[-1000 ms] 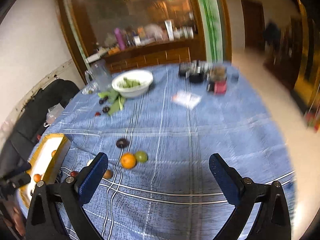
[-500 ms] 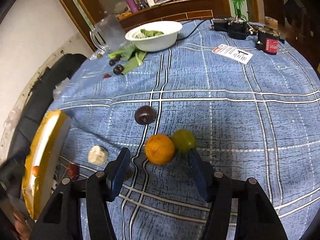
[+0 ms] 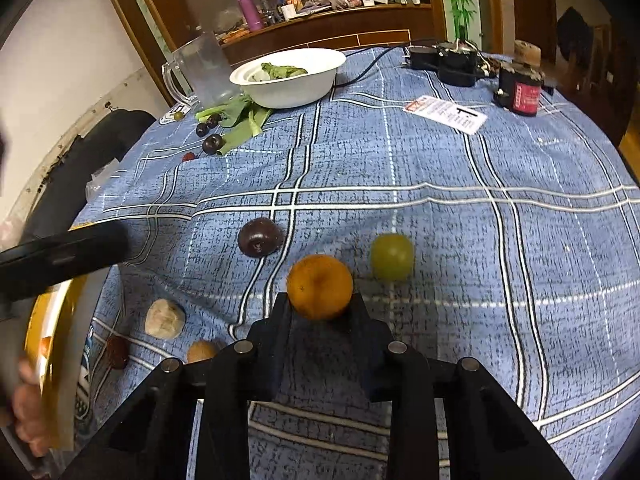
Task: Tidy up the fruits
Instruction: 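Grasp another dark plum with the left tool while the right tool grasps an orange, then carry plum and orange over the tray and open both tools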
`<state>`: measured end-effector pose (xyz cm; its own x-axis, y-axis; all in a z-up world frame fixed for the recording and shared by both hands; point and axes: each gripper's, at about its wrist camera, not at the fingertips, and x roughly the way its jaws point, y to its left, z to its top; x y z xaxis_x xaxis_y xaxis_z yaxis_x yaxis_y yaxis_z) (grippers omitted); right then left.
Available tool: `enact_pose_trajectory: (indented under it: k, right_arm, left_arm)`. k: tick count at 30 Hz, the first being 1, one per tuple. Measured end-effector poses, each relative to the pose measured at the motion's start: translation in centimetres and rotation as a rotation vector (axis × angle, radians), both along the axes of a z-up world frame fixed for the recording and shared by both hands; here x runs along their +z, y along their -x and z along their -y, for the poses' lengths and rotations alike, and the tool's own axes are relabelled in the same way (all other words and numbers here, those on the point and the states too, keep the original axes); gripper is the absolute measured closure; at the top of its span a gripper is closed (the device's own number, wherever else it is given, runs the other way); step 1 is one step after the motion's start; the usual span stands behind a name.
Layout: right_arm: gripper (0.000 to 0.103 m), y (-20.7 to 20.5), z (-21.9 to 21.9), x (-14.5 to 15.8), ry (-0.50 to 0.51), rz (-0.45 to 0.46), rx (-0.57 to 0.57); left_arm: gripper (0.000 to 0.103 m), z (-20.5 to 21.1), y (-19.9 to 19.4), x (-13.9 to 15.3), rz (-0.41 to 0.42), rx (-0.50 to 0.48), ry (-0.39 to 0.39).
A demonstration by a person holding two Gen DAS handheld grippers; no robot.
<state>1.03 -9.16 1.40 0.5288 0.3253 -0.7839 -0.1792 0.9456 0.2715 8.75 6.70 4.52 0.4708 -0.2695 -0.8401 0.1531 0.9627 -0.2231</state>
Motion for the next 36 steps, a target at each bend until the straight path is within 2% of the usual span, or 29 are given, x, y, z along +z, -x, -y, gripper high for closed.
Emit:
enact_pose_trajectory:
  k: [2, 4, 8, 10, 11, 12, 13, 19, 25, 28, 31, 33, 36]
  right_arm:
    - [0.073, 0.0, 0.0, -0.1, -0.015, -0.009, 0.007]
    - [0.073, 0.0, 0.2, -0.1, -0.024, -0.016, 0.012]
    - [0.073, 0.0, 0.3, -0.2, -0.04, -0.029, 0.022]
    - [0.073, 0.0, 0.3, -0.2, -0.049, -0.034, 0.025]
    - [0.073, 0.1, 0.4, -0.2, -0.056, -0.037, 0.025]
    - [0.072, 0.1, 0.5, -0.2, -0.062, -0.04, 0.025]
    - [0.072, 0.2, 0.5, -0.2, -0.069, -0.042, 0.025]
    - [0.072, 0.5, 0.1, 0.1, -0.081, -0.026, 0.047]
    - [0.072, 1.5, -0.4, 1.7, -0.142, 0.052, 0.106]
    - [0.072, 2.1, -1.2, 2.5, -0.153, 0.094, 0.137]
    - [0.072, 2.9, -2.4, 3.2, -0.158, 0.123, 0.17]
    - [0.072, 3.6, -3.3, 3.8, -0.155, 0.137, 0.182]
    - [0.072, 4.7, -5.6, 4.5, -0.175, 0.122, 0.223]
  left_arm:
    - [0.027, 1.3, -1.0, -1.0, -0.013, -0.03, -0.004]
    - [0.036, 2.6, -1.9, -2.1, -0.025, -0.057, -0.017]
    - [0.038, 4.6, -2.8, -3.5, 0.0, -0.1, -0.094]
    - [0.043, 5.8, -2.5, -3.8, 0.045, -0.136, -0.181]
    - [0.056, 6.3, -2.2, -3.8, 0.063, -0.15, -0.227]
    - [0.062, 6.7, -1.9, -3.8, 0.075, -0.166, -0.25]
    - [0.077, 6.8, -1.7, -3.6, 0.073, -0.182, -0.239]
    - [0.078, 5.5, 0.3, -1.6, 0.112, -0.159, -0.225]
    - [0.078, 0.6, 5.0, 2.3, 0.179, -0.064, -0.168]
    - [0.078, -3.7, 8.0, 4.3, 0.21, 0.034, -0.161]
    - [0.078, -9.4, 10.7, 5.3, 0.202, 0.169, -0.086]
    - [0.078, -13.7, 12.7, 5.3, 0.195, 0.282, -0.031]
    - [0.078, -18.8, 14.9, 4.3, 0.171, 0.414, 0.007]
